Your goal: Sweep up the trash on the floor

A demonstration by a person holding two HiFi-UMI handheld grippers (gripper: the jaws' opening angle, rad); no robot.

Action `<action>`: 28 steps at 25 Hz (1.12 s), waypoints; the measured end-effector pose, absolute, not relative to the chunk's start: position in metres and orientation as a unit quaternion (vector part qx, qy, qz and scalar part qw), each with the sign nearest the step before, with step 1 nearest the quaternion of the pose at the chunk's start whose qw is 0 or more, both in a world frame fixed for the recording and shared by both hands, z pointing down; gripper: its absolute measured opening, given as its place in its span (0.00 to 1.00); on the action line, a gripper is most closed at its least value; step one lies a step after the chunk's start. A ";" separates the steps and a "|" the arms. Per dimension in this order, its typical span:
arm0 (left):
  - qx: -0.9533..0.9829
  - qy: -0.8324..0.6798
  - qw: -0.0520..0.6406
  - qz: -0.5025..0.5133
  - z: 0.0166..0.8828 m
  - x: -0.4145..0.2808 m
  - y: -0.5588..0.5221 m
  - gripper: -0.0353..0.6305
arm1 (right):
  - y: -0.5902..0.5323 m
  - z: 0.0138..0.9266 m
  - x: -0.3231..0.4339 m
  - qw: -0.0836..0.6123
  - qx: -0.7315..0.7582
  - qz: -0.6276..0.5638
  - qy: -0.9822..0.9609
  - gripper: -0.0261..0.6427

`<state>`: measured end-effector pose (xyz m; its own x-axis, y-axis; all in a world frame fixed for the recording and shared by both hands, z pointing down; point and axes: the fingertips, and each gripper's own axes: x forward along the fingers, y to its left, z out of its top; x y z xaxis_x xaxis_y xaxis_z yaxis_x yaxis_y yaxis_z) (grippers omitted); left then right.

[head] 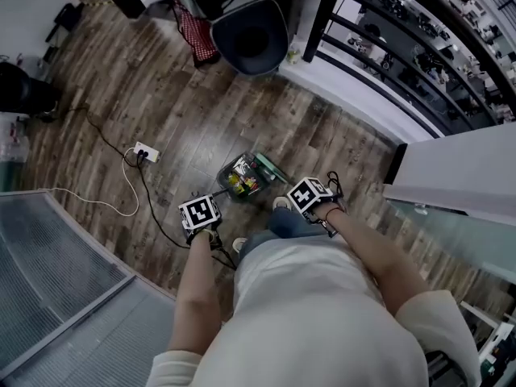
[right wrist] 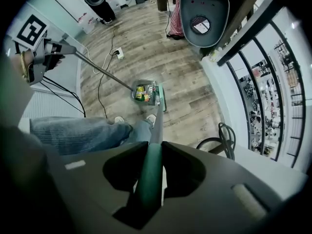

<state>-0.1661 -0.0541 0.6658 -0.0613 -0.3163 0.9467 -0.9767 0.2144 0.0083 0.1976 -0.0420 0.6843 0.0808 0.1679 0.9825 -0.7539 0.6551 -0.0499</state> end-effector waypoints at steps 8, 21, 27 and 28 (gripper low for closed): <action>0.510 -0.632 0.456 0.365 0.666 -0.165 -0.055 0.20 | -0.036 0.687 0.176 0.681 0.261 0.367 -0.577 0.19; 0.519 -0.625 0.457 0.362 0.674 -0.160 -0.056 0.19 | 0.001 0.678 0.136 0.669 0.224 0.388 -0.593 0.18; 0.522 -0.622 0.460 0.360 0.670 -0.164 -0.052 0.19 | 0.011 0.668 0.139 0.699 0.209 0.305 -0.613 0.18; 0.522 -0.620 0.461 0.360 0.670 -0.164 -0.050 0.19 | 0.014 0.666 0.140 0.699 0.207 0.300 -0.615 0.18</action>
<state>-0.1640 -0.0504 0.6698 -0.0295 -0.3154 0.9485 -0.9802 0.1952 0.0344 0.1396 0.0135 0.6662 0.0635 0.1637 0.9845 -0.6742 0.7343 -0.0787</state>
